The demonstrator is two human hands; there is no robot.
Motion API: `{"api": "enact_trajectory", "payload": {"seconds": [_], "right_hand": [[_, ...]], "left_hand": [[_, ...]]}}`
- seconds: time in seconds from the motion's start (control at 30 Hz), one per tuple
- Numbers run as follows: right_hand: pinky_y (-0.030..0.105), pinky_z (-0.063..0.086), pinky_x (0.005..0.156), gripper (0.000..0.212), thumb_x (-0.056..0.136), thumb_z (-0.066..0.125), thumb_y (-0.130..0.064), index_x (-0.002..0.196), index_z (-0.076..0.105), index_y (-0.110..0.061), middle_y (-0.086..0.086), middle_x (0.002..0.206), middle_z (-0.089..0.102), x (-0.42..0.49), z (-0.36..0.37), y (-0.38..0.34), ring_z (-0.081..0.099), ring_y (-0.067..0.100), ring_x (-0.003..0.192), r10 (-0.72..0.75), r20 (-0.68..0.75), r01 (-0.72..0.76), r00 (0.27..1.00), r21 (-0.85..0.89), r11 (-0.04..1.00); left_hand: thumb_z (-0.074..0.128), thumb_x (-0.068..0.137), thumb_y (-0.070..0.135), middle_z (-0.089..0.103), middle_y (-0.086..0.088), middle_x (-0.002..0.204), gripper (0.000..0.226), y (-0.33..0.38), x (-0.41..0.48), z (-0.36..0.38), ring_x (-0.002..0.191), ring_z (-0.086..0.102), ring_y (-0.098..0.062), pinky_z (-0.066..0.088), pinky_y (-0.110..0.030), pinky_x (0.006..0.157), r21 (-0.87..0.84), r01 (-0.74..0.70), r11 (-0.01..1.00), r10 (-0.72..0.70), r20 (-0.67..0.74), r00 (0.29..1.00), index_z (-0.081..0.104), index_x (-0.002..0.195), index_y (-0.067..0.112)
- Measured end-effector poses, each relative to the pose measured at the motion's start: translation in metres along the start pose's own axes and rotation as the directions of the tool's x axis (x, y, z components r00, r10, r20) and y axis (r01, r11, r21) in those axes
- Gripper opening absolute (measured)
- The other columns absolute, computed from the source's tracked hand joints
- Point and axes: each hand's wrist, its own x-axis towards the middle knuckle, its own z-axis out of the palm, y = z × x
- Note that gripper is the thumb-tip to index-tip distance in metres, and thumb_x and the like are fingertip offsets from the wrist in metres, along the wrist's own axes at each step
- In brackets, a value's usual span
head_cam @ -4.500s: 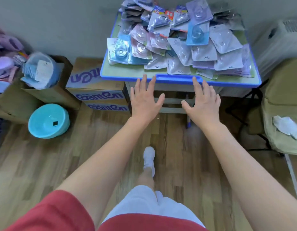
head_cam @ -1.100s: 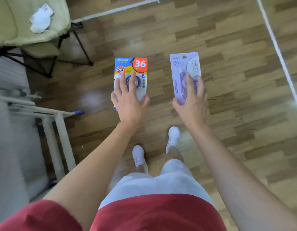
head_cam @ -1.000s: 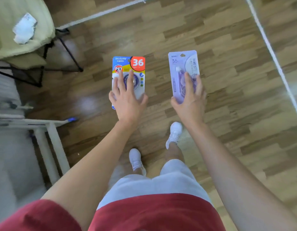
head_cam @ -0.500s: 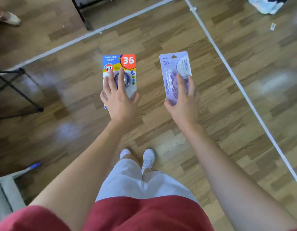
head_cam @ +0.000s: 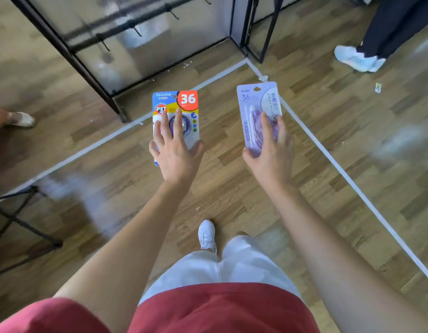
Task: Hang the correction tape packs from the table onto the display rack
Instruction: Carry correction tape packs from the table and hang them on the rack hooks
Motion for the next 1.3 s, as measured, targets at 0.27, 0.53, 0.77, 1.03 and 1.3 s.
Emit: {"api": "enact_trajectory", "payload": {"seconds": [0.27,0.53,0.77,1.03,1.3], "right_hand": [[0.050,0.037,0.099,0.074,0.077,0.068,-0.022,0.144,0.037,-0.015,0.020,0.148,0.030,0.156,0.007,-0.012,0.038,0.042,0.126,-0.087,-0.014,0.088,0.996,0.076,0.993],[0.051,0.038,0.099,0.072,0.080,0.067,-0.019,0.145,0.036,-0.012,0.021,0.149,0.028,0.313,0.001,-0.028,0.037,0.041,0.126,-0.267,-0.008,0.266,0.964,0.116,0.957],[0.053,0.036,0.102,0.071,0.078,0.070,-0.017,0.142,0.040,-0.008,0.025,0.146,0.032,0.412,-0.004,-0.050,0.038,0.044,0.128,-0.380,-0.060,0.385,0.923,0.166,0.908],[0.056,0.041,0.096,0.071,0.075,0.072,-0.013,0.139,0.043,-0.003,0.028,0.141,0.038,0.523,-0.002,-0.109,0.043,0.047,0.120,-0.480,-0.169,0.506,0.861,0.187,0.842],[0.055,0.045,0.089,0.074,0.070,0.077,-0.011,0.137,0.045,0.000,0.031,0.137,0.042,0.608,-0.003,-0.177,0.048,0.049,0.115,-0.565,-0.283,0.627,0.775,0.239,0.741]], "left_hand": [[0.067,0.078,0.029,0.023,-0.007,0.156,0.078,0.049,0.141,0.014,0.143,0.020,-0.029,0.019,-0.045,0.107,0.015,0.043,0.999,-0.041,-0.113,0.993,0.033,0.148,0.021],[0.065,0.076,0.028,0.025,-0.005,0.156,0.079,0.108,0.256,0.032,0.142,0.022,-0.028,0.019,-0.043,0.108,-0.025,0.145,0.989,-0.146,-0.290,0.946,0.032,0.148,0.024],[0.065,0.079,0.028,0.027,-0.005,0.155,0.075,0.139,0.345,0.031,0.143,0.022,-0.027,0.020,-0.043,0.109,-0.062,0.178,0.982,-0.188,-0.405,0.895,0.034,0.147,0.024],[0.067,0.080,0.028,0.027,-0.008,0.155,0.075,0.152,0.454,0.005,0.142,0.024,-0.029,0.022,-0.045,0.108,-0.048,0.142,0.989,-0.146,-0.523,0.840,0.035,0.147,0.021],[0.071,0.077,0.027,0.028,-0.010,0.154,0.078,0.154,0.538,-0.036,0.141,0.026,-0.031,0.023,-0.045,0.107,-0.035,0.145,0.989,-0.134,-0.639,0.757,0.036,0.146,0.018]]}}
